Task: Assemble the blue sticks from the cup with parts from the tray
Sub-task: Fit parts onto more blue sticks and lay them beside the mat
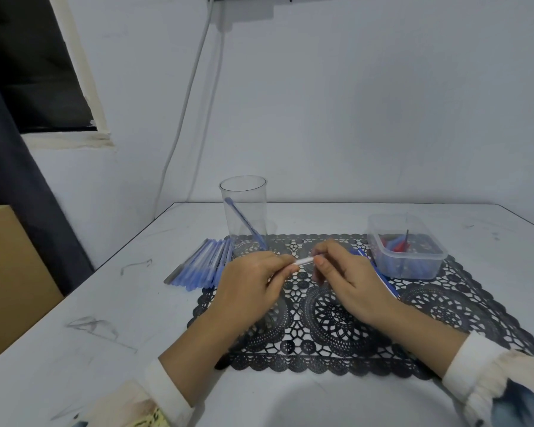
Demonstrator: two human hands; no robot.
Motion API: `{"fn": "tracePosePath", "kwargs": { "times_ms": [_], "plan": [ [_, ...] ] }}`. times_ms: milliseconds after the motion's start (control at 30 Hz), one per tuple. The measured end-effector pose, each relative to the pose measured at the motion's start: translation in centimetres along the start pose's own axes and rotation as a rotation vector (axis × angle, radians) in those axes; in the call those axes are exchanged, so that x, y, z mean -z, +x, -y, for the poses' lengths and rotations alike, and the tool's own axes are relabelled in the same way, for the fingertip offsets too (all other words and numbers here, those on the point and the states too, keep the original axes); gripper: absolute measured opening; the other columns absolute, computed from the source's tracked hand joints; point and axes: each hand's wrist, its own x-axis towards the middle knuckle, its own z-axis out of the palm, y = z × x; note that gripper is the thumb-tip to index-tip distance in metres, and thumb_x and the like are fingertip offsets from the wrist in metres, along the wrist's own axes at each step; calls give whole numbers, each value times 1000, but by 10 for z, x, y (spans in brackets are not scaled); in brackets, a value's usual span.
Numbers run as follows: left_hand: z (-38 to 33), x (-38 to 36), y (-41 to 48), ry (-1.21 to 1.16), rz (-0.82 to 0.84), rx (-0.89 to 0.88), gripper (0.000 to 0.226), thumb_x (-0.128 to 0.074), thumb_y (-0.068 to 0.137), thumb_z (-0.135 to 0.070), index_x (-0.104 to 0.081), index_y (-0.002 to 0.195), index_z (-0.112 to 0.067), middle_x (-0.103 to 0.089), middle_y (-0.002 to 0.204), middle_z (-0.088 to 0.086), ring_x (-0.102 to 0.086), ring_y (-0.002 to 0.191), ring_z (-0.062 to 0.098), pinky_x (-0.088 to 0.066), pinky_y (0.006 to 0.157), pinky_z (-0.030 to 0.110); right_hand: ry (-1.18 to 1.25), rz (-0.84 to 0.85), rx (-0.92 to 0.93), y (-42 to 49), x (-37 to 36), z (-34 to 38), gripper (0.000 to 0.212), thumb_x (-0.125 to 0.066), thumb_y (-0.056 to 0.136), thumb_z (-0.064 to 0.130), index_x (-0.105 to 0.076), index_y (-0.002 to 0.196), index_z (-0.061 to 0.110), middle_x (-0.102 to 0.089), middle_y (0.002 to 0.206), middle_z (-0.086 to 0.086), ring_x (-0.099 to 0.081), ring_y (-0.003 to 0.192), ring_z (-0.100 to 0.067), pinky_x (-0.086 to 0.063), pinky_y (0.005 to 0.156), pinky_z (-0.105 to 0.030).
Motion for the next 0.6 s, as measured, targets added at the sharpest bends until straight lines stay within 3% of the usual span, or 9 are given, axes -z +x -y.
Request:
{"fn": "tracePosePath", "kwargs": {
  "times_ms": [100, 200, 300, 433, 600],
  "plan": [
    [0, 0, 0, 0, -1, -23, 35, -49, 86, -41, -72, 100, -19, -69, 73, -9, -60, 62, 6, -54, 55, 30, -89, -40, 71, 1, 2, -4, 25, -43, 97, 35, -55, 80, 22, -57, 59, 4, -47, 51, -4, -32, 50, -11],
    [-2, 0, -1, 15, 4, -57, 34, -50, 86, -41, -72, 100, -18, -66, 68, -10, -56, 58, 5, -52, 53, 27, -127, -68, 102, 2, 3, -6, 42, -34, 93, 45, -55, 66, 19, -52, 52, 4, -48, 50, -6, -31, 49, -10],
    [-2, 0, 0, 18, 8, -68, 35, -50, 86, -41, -72, 99, -17, -66, 68, -10, -52, 58, 1, -51, 54, 22, -102, -76, 91, 2, 3, -7, 39, -32, 91, 50, -52, 67, 26, -53, 52, 6, -49, 49, -8, -34, 49, -14],
    [-2, 0, 1, -29, 56, 19, 28, -55, 89, -36, -70, 105, -19, -66, 75, -10, -54, 67, 1, -50, 64, 24, -136, -37, 119, 2, 3, -9, 26, -33, 92, 48, -51, 87, 30, -58, 64, 4, -51, 55, -11, -43, 52, -30],
    [-2, -4, 0, -29, 174, 8, 28, -56, 90, -17, -64, 117, -16, -68, 92, -5, -59, 78, 9, -52, 75, 30, -234, -81, 139, 4, 9, -12, 27, -33, 92, 46, -51, 77, 32, -56, 62, 8, -51, 58, -4, -45, 55, -29]
  ]
}}
